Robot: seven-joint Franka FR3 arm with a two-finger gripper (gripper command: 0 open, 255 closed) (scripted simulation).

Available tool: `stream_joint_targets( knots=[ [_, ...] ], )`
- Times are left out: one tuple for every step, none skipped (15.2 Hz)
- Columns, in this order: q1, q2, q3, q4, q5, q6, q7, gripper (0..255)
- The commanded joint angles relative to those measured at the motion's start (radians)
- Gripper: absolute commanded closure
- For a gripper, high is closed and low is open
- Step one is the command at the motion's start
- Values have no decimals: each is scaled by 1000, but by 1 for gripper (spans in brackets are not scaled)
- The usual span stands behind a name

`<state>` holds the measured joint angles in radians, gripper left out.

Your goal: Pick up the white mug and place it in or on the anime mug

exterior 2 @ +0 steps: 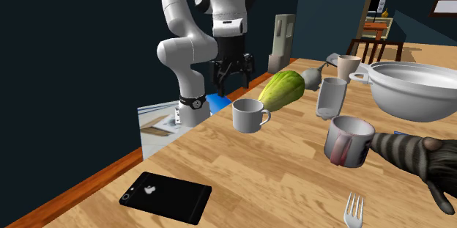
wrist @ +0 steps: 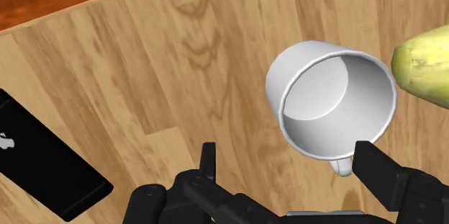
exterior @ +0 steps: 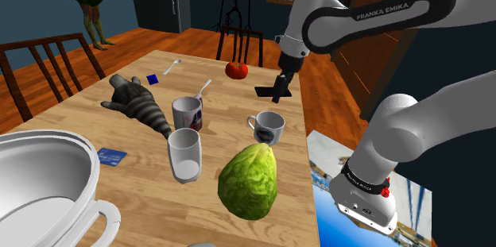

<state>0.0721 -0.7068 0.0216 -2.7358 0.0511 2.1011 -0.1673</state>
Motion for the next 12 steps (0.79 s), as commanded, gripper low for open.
stream_joint_targets(
  knots=[
    [13, 37, 0, -44, 19, 71, -4, 0],
    [20, 56, 0, -65, 28, 105, -7, 0],
    [27, 77, -1, -85, 38, 140, -10, 0],
    [28, 81, -1, -89, 40, 147, -11, 0],
    [29, 92, 0, -96, 42, 165, -12, 0],
    [31, 102, 0, -103, 44, 184, -12, 0],
    [32, 114, 1, -111, 45, 202, -13, 0],
    [33, 126, 1, -117, 47, 221, -13, 0],
    [34, 138, 2, -124, 48, 240, -14, 0],
    [35, 151, 2, -130, 50, 259, -15, 0],
    [37, 172, 3, -140, 53, 290, -16, 0],
    [37, 172, 3, -140, 53, 290, -16, 0]
  ],
)
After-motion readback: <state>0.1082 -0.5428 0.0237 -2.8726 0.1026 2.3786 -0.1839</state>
